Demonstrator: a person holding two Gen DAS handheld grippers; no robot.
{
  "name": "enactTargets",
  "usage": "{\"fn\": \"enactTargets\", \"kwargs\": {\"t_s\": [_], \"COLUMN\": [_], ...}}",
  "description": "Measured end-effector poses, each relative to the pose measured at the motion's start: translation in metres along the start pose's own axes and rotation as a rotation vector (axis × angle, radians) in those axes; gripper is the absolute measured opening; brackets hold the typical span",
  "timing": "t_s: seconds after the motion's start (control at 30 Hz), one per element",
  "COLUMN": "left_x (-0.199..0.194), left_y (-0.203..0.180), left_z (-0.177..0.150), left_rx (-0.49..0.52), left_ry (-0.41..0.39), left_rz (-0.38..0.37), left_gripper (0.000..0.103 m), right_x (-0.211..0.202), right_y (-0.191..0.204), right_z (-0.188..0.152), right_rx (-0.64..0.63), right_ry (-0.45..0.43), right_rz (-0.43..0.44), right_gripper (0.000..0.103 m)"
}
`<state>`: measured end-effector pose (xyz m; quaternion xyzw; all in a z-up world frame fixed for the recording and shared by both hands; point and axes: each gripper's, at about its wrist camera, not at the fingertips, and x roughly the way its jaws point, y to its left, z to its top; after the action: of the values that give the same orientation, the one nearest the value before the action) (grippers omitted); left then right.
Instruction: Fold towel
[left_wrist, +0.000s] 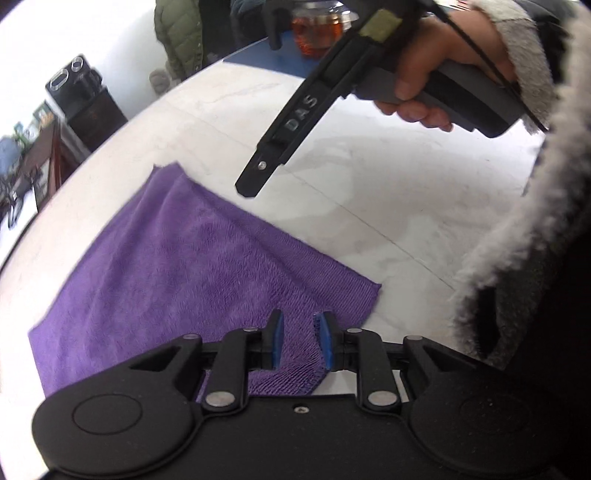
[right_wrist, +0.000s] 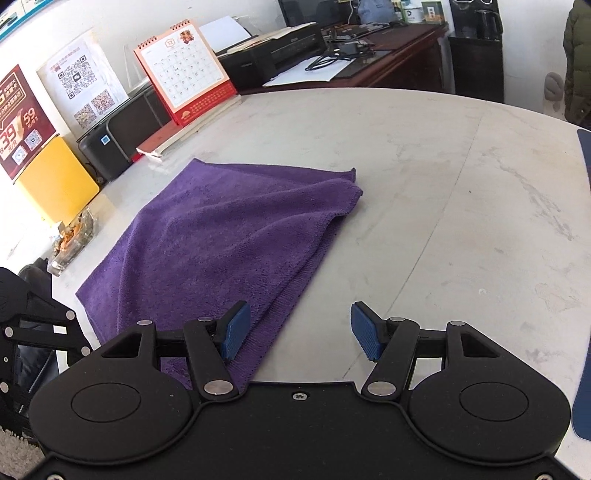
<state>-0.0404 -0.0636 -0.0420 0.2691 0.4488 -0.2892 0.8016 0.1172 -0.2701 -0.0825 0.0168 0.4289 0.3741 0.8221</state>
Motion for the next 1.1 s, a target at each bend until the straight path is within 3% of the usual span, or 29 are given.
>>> {"fn": "enactTargets", "kwargs": {"t_s": [0.17, 0.57, 0.77, 0.93, 1.1], "left_x": [-0.004, 0.006, 0.007, -0.009, 0.005], "left_y": [-0.002, 0.000, 0.029, 0.063, 0.078], "left_z": [-0.004, -0.019, -0.021, -0.033, -0.040], "left_rx": [0.000, -0.005, -0.162, -0.404, -0.481], "left_ry": [-0.005, 0.020, 0.009, -0.071, -0.063], "left_rz": [-0.041, -0.010, -0.007, -0.129, -0.158], "left_gripper": [0.019, 0.020, 0.010, 0.011, 0.011], "right_x": [0.001, 0.005, 0.006, 0.007, 0.014], "right_y": [0.002, 0.007, 0.009, 0.010, 0.011], "right_z": [-0.001, 0.000, 0.001, 0.005, 0.010], "right_rx": [0.000, -0.009, -0.013, -0.024, -0.034], "right_ry": [0.007, 0.020, 0.025, 0.033, 0.052], "right_rz": [-0.003, 0.000, -0.001, -0.006, -0.013], "right_gripper": [0.060, 0.060, 0.060, 0.060, 0.060]}}
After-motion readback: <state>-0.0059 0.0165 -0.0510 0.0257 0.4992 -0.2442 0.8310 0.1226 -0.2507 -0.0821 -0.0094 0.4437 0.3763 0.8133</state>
